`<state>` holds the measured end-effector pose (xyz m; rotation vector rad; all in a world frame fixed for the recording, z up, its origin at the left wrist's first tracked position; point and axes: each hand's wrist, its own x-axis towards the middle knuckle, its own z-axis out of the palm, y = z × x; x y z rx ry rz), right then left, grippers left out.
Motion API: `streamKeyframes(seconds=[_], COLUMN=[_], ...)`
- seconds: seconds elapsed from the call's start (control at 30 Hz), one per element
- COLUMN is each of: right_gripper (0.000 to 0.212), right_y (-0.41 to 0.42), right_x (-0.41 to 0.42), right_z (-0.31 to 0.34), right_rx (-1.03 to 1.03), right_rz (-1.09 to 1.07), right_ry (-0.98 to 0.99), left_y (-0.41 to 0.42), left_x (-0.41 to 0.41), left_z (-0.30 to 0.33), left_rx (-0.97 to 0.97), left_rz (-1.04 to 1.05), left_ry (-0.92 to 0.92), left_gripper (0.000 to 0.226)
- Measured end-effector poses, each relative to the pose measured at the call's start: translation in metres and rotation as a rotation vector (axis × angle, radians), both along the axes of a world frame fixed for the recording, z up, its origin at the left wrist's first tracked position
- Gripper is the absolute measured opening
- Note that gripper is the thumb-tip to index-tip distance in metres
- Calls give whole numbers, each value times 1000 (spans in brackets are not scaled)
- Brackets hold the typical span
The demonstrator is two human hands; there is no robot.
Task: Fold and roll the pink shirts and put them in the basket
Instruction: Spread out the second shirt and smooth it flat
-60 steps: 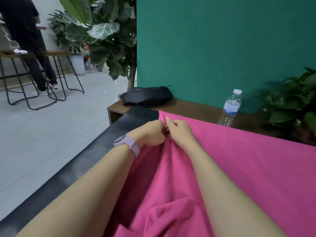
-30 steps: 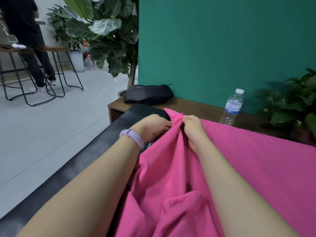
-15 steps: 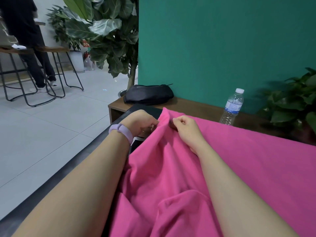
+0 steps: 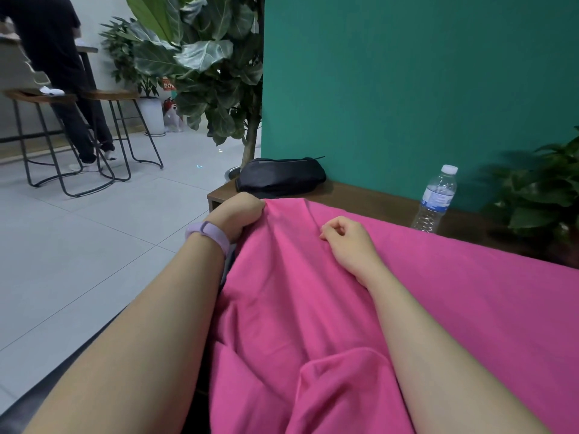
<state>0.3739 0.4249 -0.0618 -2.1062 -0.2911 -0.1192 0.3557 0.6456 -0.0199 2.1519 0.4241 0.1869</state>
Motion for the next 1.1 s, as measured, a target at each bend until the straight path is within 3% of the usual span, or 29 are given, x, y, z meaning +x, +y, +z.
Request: streamKeyframes(seconds=[0.1,0.23,0.33,0.47,0.57,0.7,0.8,0.97,1.1], right_gripper=[15,15,14,13,10,37,59,67,66], right_y=[-1,0,0,1,2,-7,-10,-12,-11], right_x=[0,-2,-5,-10,-11,-2,2,6,6], right_z=[1,1,1,0,-2,-3,-6,-11,-13], right_rx=[-9,-27,-61,-170,-319,-582,-690,-732,-781], right_rz=[-4,-9,0,59,101,46,62,66,88], right_ry=[-1,-15,-40,-107,-193,-230,-144,-57,-22], left_y=[7,16,22,29,27,5,-18,-46,-45], left_x=[-3,-6,-7,-9,-3,24,47,86,110], left_z=[3,2,-5,-7,-1,7,10,17,16], left_rx=[-81,6,78,156,200,217,299,541,555], left_rz=[-45,-96,-130,-177,-75,-11,-21,-162,-200], left_ry=[-24,-84,-39,88,154,138,143,244,309], left_gripper=[16,29,31,10,17,38,36,35,38])
